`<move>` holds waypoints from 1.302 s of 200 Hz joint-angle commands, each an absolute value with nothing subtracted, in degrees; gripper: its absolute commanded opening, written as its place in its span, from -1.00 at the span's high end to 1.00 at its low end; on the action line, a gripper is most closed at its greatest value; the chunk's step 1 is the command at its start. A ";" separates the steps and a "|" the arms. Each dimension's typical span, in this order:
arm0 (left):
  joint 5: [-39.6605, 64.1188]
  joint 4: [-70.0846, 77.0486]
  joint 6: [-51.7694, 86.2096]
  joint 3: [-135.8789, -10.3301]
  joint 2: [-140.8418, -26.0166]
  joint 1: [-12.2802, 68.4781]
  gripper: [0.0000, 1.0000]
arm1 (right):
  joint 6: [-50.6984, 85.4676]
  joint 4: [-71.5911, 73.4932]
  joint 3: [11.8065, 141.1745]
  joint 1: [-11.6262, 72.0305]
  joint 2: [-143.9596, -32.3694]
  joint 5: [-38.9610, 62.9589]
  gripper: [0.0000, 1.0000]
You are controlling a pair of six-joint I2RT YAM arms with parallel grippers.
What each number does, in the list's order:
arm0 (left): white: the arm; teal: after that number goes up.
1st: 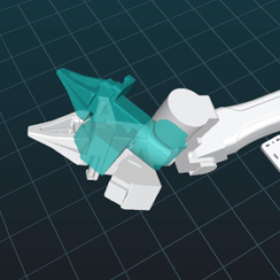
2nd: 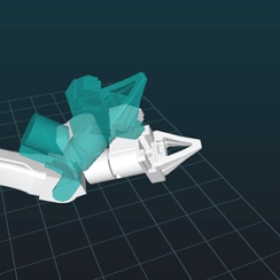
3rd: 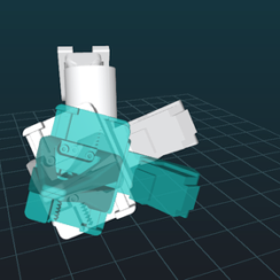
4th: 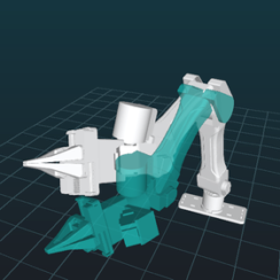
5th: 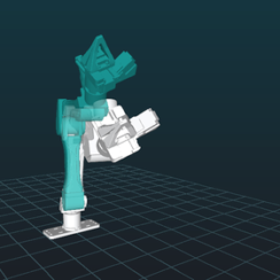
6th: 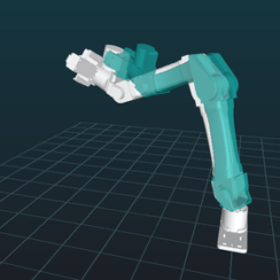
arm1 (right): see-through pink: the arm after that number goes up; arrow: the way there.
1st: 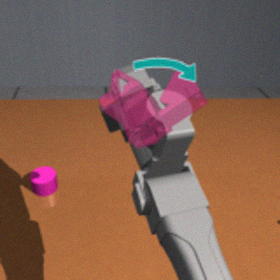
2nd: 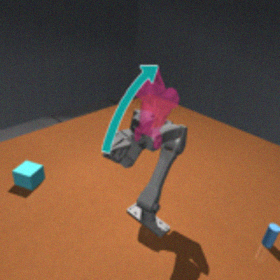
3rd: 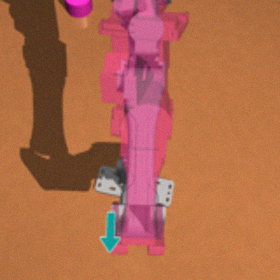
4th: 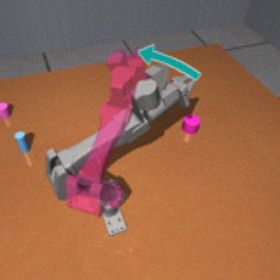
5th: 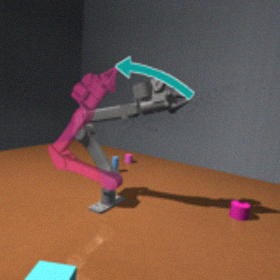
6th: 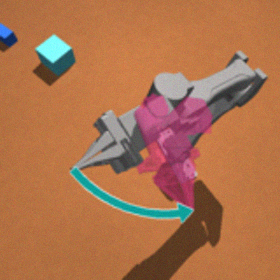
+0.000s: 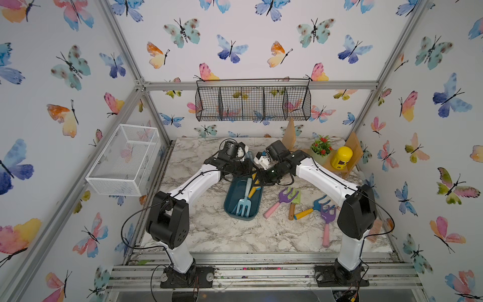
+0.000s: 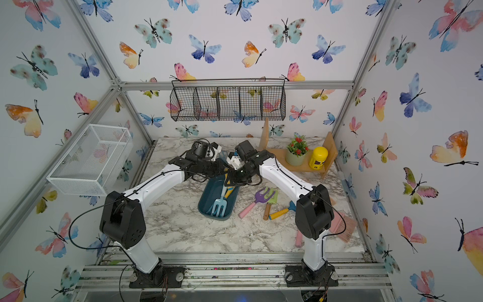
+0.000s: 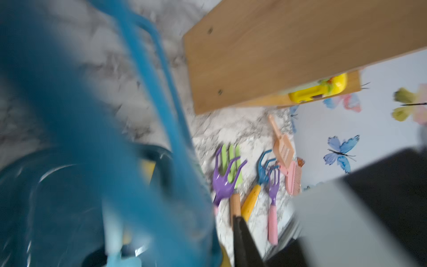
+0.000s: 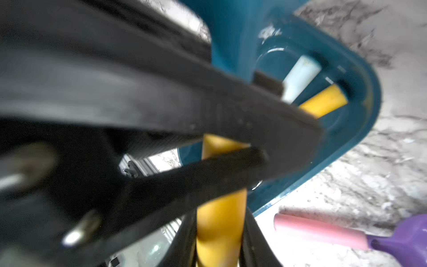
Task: Put the rake into the storage box
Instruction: Adjust the rake.
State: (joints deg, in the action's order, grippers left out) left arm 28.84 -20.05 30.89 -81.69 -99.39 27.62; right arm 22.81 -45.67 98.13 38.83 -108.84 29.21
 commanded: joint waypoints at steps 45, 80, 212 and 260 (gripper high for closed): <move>28.96 -23.19 28.73 -79.71 -101.12 27.99 1.00 | 20.60 -40.81 100.22 38.58 -106.07 30.06 0.41; 27.20 -22.85 29.51 -79.39 -100.44 26.63 1.00 | 22.39 -36.00 97.28 38.56 -102.25 26.64 -0.23; 40.86 14.65 67.24 -66.23 -94.83 12.59 1.00 | 32.56 -16.46 82.84 34.31 -95.80 37.03 -0.32; 36.32 27.78 81.64 -61.49 -93.52 10.99 1.00 | 43.18 2.12 75.06 33.18 -95.27 44.78 -0.31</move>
